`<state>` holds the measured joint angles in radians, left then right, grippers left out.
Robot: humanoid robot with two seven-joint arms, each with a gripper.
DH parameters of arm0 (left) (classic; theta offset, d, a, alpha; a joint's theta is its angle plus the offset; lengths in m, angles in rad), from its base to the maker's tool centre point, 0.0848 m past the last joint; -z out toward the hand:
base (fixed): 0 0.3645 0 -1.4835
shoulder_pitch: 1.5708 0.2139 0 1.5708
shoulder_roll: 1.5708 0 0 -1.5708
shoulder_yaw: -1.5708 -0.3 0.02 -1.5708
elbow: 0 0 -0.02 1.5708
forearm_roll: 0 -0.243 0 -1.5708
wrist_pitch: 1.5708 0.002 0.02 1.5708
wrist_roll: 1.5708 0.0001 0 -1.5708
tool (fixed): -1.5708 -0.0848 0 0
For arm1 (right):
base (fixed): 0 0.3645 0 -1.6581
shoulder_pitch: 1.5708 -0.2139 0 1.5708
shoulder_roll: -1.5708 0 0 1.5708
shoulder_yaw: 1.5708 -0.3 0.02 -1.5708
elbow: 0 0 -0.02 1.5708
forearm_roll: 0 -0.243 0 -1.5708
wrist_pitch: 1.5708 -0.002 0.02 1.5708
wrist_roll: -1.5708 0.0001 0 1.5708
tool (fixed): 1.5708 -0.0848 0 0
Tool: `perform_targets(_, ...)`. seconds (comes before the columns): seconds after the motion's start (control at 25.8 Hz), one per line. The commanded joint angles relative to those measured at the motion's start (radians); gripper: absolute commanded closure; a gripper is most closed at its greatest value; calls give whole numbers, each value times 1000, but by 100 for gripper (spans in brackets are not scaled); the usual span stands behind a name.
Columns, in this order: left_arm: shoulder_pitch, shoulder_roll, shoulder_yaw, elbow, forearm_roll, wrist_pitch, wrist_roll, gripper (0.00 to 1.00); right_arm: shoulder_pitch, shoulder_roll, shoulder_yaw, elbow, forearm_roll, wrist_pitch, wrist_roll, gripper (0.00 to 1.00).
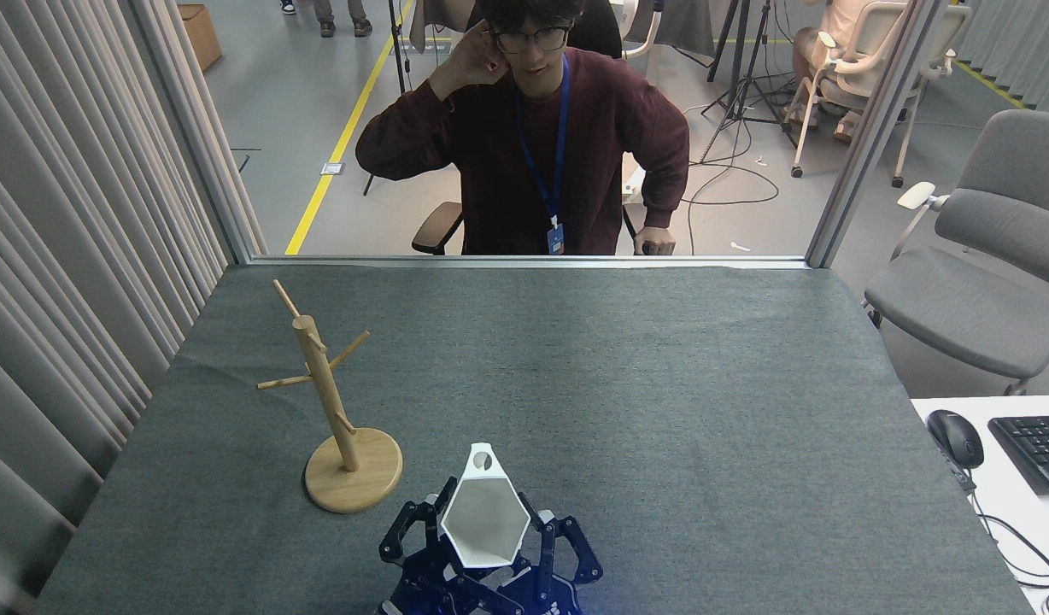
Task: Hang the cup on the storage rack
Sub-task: 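Grasp the cup with the left gripper beside the right gripper, then open the right gripper and carry the cup with the left gripper toward the rack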
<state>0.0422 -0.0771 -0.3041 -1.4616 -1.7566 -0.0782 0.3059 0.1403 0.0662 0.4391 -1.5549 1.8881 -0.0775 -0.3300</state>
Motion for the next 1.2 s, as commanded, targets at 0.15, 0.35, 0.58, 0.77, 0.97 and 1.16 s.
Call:
perform_targets(0.15,-7,0,0,1,0,5,15,37,1,0,-8,3,-9,2,-1,3)
perform_targets(0.35,-5,0,0,7,-1,5,15,37,1,0,-6,-8,-15,4,-17,2)
perform_targets(0.58,-5,-12,3,72,0,52,16,37,-2,1,-2,-99,-63,2,-61,2)
perform_targets(0.77,31,-4,94,75,2,52,28,36,-114,23,-194,-99,-454,153,-14,2)
perform_targets(0.97,82,7,237,20,39,52,42,36,-179,-23,-342,139,-365,174,108,2)
perform_targets(1.16,105,31,431,-82,52,55,42,36,-159,-75,-347,194,-239,171,106,2)
